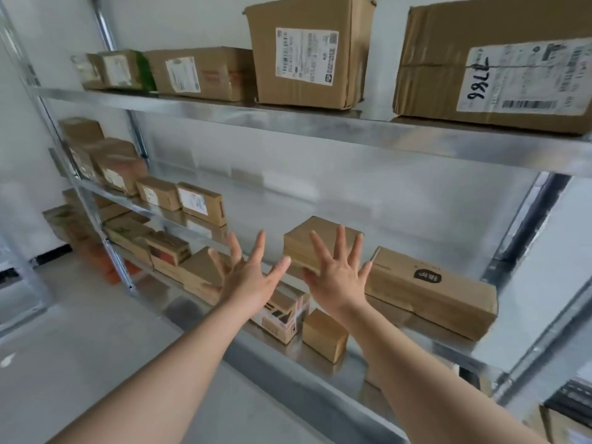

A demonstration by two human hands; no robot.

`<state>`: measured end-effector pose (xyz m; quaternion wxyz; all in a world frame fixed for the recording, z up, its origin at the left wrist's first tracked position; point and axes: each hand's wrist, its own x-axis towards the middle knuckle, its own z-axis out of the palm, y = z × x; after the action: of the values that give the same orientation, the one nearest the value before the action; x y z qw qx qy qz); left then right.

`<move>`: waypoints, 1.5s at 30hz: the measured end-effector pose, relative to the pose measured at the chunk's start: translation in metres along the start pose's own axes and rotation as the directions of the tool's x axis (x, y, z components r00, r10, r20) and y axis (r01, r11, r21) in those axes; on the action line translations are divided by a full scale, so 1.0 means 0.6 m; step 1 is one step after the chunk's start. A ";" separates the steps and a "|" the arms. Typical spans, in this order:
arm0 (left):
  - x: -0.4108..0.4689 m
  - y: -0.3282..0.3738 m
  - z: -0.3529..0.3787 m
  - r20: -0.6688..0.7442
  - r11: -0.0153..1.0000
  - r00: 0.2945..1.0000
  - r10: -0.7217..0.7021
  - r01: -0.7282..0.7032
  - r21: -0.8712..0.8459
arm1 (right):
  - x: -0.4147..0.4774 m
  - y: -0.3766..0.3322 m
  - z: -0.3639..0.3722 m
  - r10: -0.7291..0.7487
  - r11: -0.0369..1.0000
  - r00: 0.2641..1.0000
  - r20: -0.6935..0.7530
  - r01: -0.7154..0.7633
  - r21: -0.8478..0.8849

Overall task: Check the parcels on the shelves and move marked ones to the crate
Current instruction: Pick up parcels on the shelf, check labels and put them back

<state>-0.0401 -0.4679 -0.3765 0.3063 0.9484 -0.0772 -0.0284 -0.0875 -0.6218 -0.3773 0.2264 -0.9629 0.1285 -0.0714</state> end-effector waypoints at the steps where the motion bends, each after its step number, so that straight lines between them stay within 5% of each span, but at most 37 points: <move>1: 0.017 -0.010 -0.006 0.029 1.000 0.999 0.020 -0.019 -0.018 | 0.008 -0.008 0.007 0.032 0.999 0.999 -0.005 -0.031 0.005; 16: 0.253 -0.029 0.040 0.307 0.982 0.934 0.183 -0.156 -0.110 | 0.134 -0.017 0.092 0.425 0.887 0.903 -0.061 -0.403 0.225; 33: 0.385 -0.021 0.111 0.480 0.934 0.866 0.139 0.047 -0.355 | 0.230 0.033 0.133 0.699 0.658 0.702 -0.134 -0.557 0.507; 45: 0.409 -0.031 0.120 0.571 0.927 0.809 0.141 0.095 -0.363 | 0.238 0.022 0.132 0.812 0.489 0.582 -0.046 -0.634 0.598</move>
<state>0.1969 -0.5345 -0.4475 0.4430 0.8152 -0.1729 -0.3305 0.0617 -0.6401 -0.4420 0.4619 -0.6880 0.5375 -0.1563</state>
